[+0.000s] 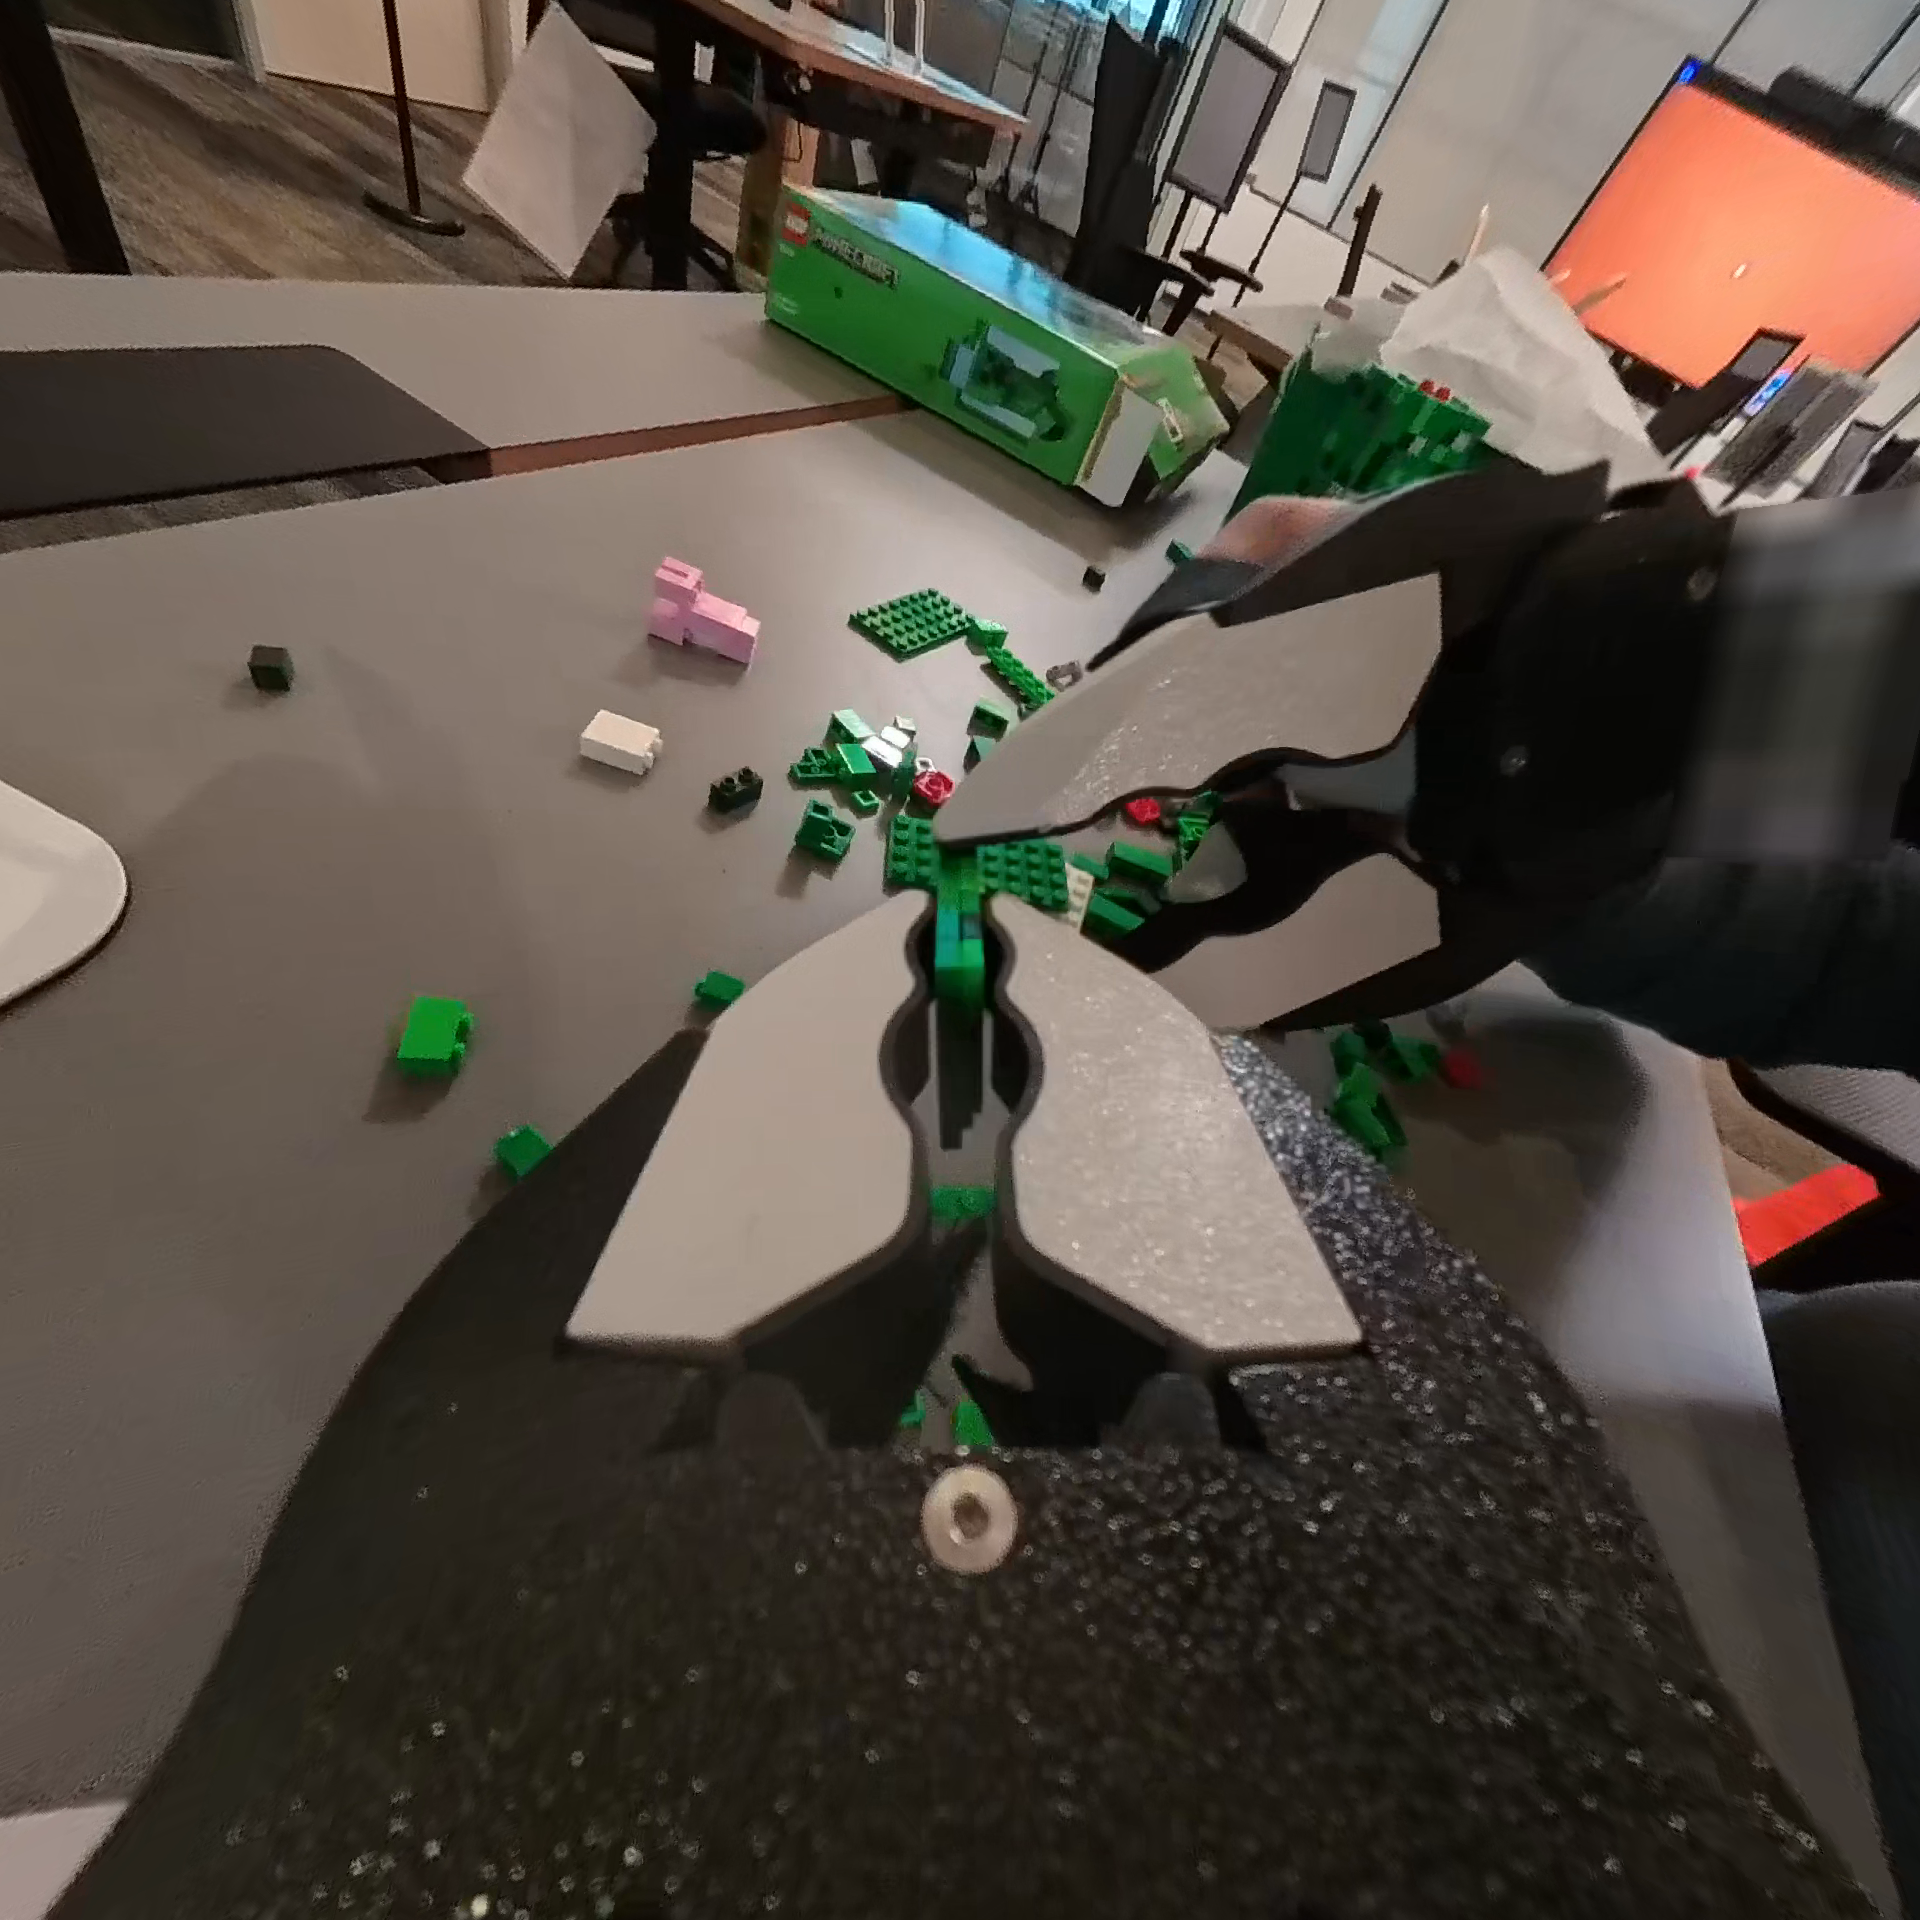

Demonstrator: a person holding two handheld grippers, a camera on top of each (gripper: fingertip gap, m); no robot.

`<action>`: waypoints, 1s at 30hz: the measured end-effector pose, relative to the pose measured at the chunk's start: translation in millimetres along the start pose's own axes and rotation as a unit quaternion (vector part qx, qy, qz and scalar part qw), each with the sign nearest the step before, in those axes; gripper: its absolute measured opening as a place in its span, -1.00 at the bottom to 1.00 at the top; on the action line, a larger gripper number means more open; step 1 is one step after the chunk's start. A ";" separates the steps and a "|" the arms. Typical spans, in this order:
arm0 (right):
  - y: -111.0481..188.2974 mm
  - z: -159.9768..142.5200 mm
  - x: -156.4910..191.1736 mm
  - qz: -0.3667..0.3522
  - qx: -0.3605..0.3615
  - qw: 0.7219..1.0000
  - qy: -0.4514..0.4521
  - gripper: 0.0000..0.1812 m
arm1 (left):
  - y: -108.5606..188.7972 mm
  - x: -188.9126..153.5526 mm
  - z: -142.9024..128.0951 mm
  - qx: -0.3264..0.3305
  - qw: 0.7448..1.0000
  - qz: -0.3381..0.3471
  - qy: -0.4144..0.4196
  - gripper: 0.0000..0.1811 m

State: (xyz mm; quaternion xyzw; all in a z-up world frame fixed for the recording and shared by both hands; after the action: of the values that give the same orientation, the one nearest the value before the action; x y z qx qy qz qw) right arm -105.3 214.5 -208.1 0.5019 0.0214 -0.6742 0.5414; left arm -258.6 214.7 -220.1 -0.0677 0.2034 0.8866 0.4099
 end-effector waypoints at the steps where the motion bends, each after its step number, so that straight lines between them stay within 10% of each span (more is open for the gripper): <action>1: 0.3 -2.5 -0.3 -0.006 0.003 1.000 -0.005 -0.57 | -1.0 0.8 0.5 0.002 1.000 -0.001 0.004 -0.94; 17: 7.4 -42.8 -0.3 -0.053 0.065 0.994 -0.072 -0.32 | -40.5 -3.6 8.8 0.008 0.989 -0.045 0.138 -0.93; 30: 8.4 -57.8 -0.8 -0.081 0.074 0.992 -0.057 -0.60 | -61.1 -11.8 7.3 -0.005 0.988 -0.064 0.138 -0.80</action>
State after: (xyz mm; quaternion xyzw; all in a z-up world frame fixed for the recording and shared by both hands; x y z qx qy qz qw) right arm -61.3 244.7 -231.8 0.4977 -0.0187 -0.7430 0.4471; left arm -204.5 245.0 -228.7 -0.2047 0.2486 0.8416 0.4337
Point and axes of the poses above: each gripper's, where its closed fingertips meet, y back along the fingers, z out of its top, x = y × z across the jaws, the point moved 10 cm from there along y, back along the fingers, and after that the axes turned 8 degrees about z, right-handed, at the moved point
